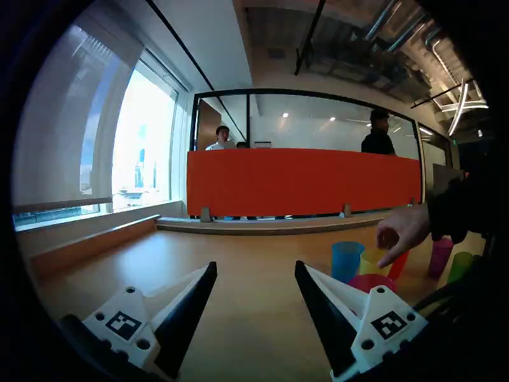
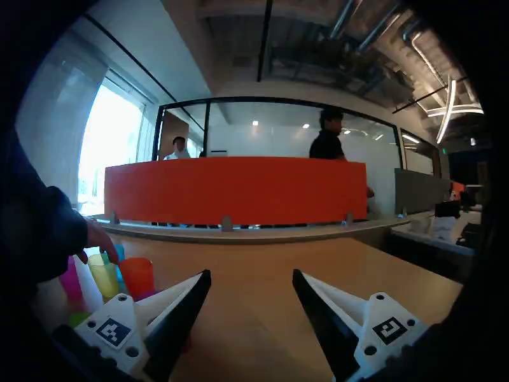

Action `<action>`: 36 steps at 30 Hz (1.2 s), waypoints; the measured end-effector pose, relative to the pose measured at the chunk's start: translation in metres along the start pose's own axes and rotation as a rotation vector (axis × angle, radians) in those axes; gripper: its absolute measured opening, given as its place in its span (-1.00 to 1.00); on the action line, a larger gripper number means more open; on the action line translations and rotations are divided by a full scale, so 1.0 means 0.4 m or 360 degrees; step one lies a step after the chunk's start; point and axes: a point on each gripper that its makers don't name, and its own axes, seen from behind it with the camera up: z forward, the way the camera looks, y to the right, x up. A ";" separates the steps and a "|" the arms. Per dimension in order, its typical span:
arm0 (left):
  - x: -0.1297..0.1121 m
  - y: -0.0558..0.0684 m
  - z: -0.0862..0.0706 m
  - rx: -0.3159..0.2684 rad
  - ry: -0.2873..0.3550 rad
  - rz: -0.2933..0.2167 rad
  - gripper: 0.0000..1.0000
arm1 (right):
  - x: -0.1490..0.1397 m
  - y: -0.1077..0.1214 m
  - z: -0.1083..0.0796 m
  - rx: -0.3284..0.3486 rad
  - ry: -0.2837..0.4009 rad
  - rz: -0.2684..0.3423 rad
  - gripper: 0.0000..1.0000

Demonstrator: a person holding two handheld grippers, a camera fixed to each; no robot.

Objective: Pour water

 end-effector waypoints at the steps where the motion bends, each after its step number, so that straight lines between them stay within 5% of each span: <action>1: 0.000 0.000 -0.001 0.0000 0.0000 0.0000 0.81 | 0.000 0.000 0.000 0.0000 0.0000 0.0000 0.99; 36: -0.003 0.000 -0.001 0.0000 0.0001 0.0000 0.81 | 0.002 -0.005 -0.002 0.0000 0.0000 0.0000 0.99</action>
